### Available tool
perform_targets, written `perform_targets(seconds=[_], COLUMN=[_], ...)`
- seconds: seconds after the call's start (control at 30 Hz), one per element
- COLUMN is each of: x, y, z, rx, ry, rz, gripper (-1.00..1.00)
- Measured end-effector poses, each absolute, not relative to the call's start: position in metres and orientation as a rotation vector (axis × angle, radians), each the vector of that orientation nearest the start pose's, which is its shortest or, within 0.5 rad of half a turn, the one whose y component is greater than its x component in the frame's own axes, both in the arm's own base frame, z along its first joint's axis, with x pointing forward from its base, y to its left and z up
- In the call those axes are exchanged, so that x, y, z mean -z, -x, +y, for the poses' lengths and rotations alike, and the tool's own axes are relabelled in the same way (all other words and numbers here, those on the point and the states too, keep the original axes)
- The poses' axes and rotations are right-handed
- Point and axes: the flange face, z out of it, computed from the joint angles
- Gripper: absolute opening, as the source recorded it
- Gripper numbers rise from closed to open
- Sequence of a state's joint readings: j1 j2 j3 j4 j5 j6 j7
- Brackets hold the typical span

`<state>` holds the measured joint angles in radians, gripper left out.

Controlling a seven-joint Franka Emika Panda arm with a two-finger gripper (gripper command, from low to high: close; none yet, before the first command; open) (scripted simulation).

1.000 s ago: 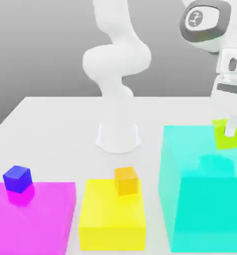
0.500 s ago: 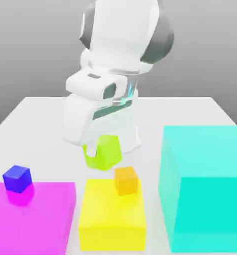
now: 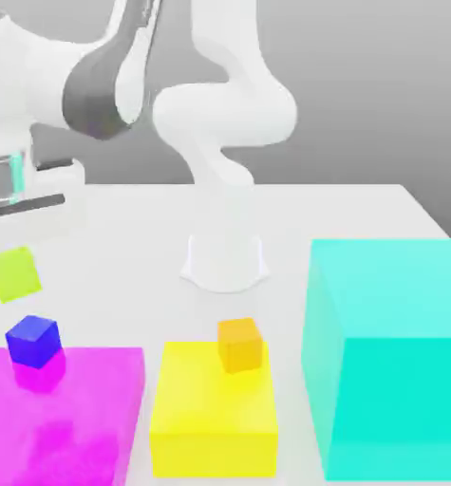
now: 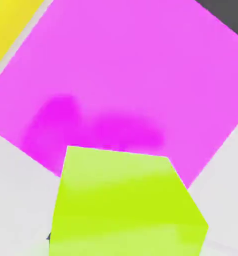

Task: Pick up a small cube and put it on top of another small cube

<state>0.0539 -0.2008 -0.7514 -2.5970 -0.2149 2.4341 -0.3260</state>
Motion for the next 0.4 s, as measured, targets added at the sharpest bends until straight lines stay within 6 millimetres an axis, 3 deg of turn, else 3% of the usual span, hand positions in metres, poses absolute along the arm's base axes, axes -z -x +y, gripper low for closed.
perform_targets(seconds=[0.23,0.27,0.4], x=[-0.256,-0.249,-0.249], y=[-0.332,-0.331,-0.334], z=[-0.271,-0.272,-0.268], rx=[0.002,0.000,0.000], ry=[3.114,3.119,3.120], rz=[0.317,0.320,0.303], gripper=[-1.00,1.00,1.00])
